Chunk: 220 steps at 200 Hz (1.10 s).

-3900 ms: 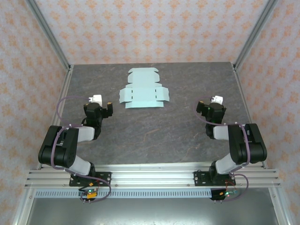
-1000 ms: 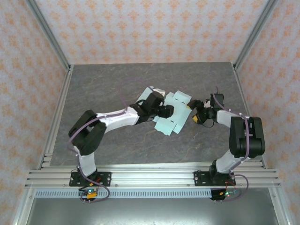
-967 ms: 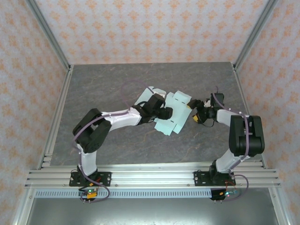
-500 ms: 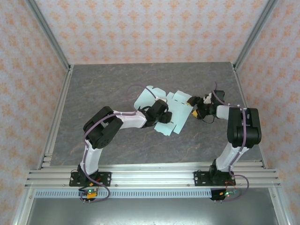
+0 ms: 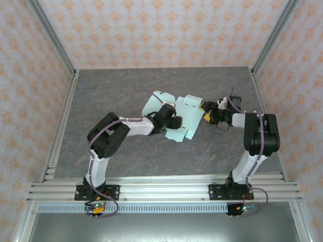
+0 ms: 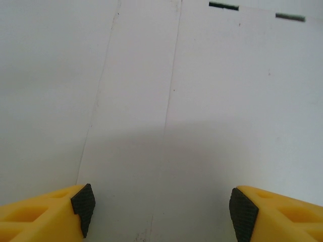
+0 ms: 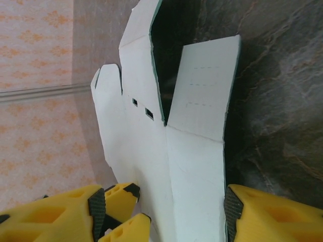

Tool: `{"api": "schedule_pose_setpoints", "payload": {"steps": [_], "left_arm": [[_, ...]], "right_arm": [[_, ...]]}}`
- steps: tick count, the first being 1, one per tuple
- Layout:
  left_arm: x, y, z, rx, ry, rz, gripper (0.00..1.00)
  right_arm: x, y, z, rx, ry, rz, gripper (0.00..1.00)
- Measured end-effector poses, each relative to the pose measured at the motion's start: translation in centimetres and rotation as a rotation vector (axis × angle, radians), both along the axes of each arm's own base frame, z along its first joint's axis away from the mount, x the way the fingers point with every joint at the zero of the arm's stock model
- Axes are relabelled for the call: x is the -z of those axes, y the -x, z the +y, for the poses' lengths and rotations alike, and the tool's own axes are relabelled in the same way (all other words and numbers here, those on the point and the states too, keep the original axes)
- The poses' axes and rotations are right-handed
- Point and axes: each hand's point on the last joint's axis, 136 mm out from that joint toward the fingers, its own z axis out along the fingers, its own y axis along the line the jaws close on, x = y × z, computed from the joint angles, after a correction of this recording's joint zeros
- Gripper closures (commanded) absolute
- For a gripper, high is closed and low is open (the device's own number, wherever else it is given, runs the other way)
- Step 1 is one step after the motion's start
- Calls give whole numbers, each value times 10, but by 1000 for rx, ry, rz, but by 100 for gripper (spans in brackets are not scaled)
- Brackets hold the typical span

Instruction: Fold the paper box

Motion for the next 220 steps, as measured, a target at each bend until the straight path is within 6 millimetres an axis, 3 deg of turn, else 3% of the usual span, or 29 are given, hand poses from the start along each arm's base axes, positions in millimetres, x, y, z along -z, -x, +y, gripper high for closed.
{"api": "schedule_pose_setpoints", "payload": {"steps": [73,110,140,168,190,220], "left_arm": [[-3,-7,11,-33,80,11,25],[-4,-7,10,-29,95,6,25],[-4,-8,12,-29,112,10,25],[-4,-7,13,-28,116,6,25],[-5,-6,14,-32,112,5,25],[-3,-6,16,-42,93,10,25]], "right_arm": [[-14,4,14,-64,-33,-41,38],[-20,7,28,-112,-10,-67,52],[-18,9,38,-135,13,-65,54],[-24,13,39,-134,24,-65,38],[-33,16,38,-138,56,-88,34],[-17,23,29,-106,133,-15,30]]}}
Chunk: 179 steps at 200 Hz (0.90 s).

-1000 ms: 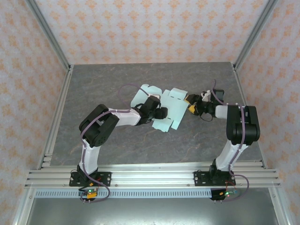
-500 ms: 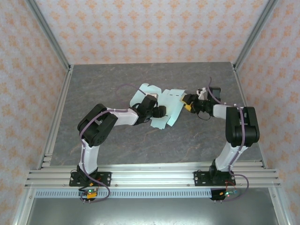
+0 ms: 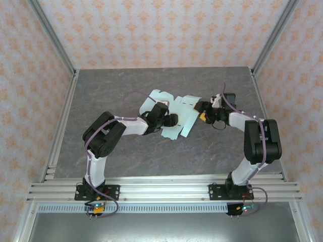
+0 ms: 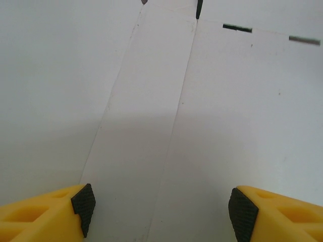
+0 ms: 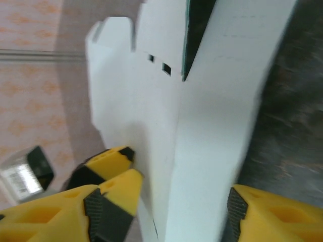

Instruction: Fold the paper box

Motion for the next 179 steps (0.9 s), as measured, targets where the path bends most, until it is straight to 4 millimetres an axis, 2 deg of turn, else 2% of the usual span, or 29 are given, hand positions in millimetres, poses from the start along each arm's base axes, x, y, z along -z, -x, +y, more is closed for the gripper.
{"api": "schedule_pose_setpoints", "payload": {"steps": [59,102,134,179], "left_arm": [[2,-7,5,-42,22,39,29],[1,-24,7,-70,78,51,29],[0,-26,6,-71,94,54,29],[0,-26,5,-70,98,57,29]], "right_arm": [[40,-2,-20,86,130,109,30],[39,-12,-20,96,104,111,30],[38,-15,-20,96,79,127,31],[29,-44,-20,85,73,71,33]]}}
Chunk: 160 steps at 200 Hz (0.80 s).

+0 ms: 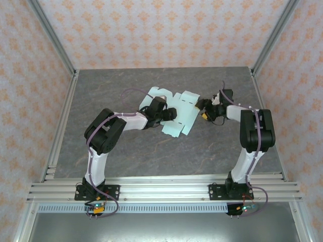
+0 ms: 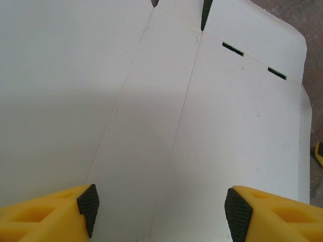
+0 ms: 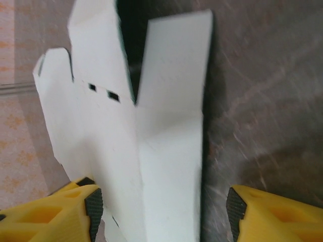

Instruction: Fold the paper box

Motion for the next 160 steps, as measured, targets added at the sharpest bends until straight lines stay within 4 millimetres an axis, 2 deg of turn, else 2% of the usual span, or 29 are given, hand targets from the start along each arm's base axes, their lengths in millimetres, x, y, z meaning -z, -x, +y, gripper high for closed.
{"api": "schedule_pose_setpoints", "payload": {"steps": [46,114,160], "left_arm": [[0,0,0,0,0,0,28],[0,0,0,1,0,0,28],[0,0,0,2,1,0,28]], "right_arm": [[-12,-20,-1,-4,9,-46,33],[7,-20,-4,11,26,6,32],[4,-32,0,1,2,-2,41]]}}
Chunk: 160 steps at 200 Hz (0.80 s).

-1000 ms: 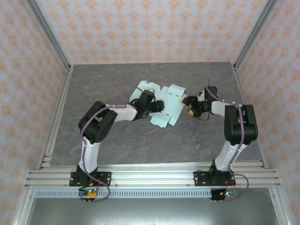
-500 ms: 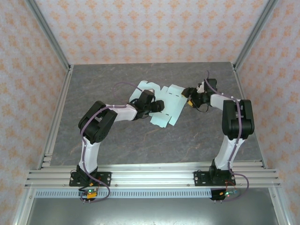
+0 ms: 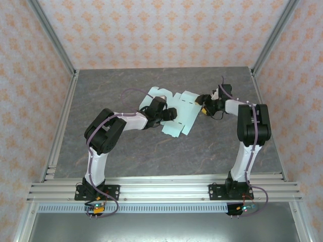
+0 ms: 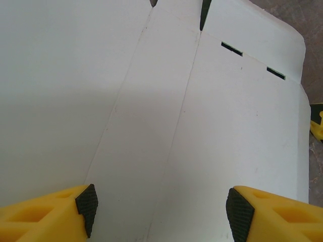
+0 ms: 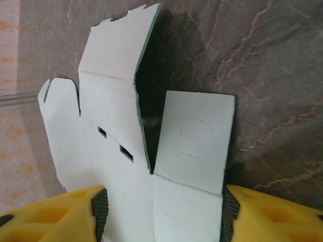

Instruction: Fold the paper box

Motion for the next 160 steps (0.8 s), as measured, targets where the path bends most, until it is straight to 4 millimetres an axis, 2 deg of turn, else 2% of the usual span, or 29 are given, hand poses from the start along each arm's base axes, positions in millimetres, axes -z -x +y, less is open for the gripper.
{"api": "schedule_pose_setpoints", "payload": {"steps": [21,83,125,143,160], "left_arm": [[0,0,0,1,1,0,27],[0,0,0,0,1,-1,27],[0,0,0,-1,1,-1,27],[0,0,0,-1,1,-2,27],[0,0,0,-1,2,-2,27]], "right_arm": [[-7,-4,3,-12,-16,-15,44],[-28,-10,16,-52,-114,-72,44],[-39,-4,20,-44,-166,-98,45],[-43,-1,24,-43,-184,-100,49],[-48,3,31,-50,-197,-108,59]]}}
